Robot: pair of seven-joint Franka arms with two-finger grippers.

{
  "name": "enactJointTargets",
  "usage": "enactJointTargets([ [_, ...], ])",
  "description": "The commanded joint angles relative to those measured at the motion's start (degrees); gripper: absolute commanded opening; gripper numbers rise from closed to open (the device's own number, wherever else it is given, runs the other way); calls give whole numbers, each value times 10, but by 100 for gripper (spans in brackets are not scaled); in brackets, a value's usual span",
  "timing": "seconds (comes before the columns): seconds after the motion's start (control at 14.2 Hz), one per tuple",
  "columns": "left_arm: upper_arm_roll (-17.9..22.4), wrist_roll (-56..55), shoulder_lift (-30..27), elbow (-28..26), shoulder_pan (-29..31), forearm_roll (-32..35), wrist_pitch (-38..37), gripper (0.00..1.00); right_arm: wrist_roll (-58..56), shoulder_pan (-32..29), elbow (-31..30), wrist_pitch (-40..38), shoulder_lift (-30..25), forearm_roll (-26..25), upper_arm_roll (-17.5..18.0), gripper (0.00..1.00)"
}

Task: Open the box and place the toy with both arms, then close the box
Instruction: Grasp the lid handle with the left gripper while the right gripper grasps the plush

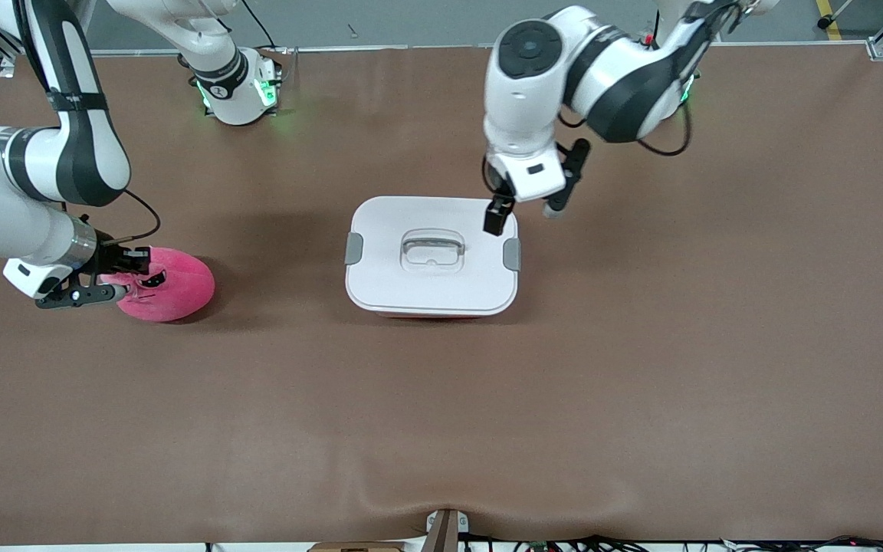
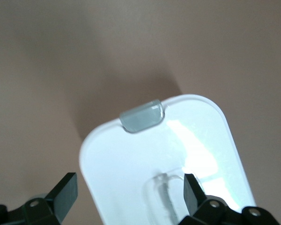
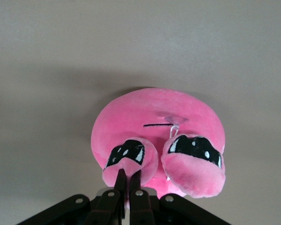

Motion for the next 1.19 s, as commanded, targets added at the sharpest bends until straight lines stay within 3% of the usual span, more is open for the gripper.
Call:
enactJointTargets([
  [0.0,3,-92,81,76,-39,53,-2,100,-23,-2,-1,-12,-24,-8,2,0],
  [0.28,4,-202,134,113,-75,131,-2,100,-28,3,28,-26,-31,-9,3,0],
  [0.49,6,-234,156,131,-93,140,-2,92,-52,8,37,-35,-34,-8,4,0],
  [1.12,6,-272,182,145,-107,160,6,79,-151,47,154,-200,-26,-5,4,0],
])
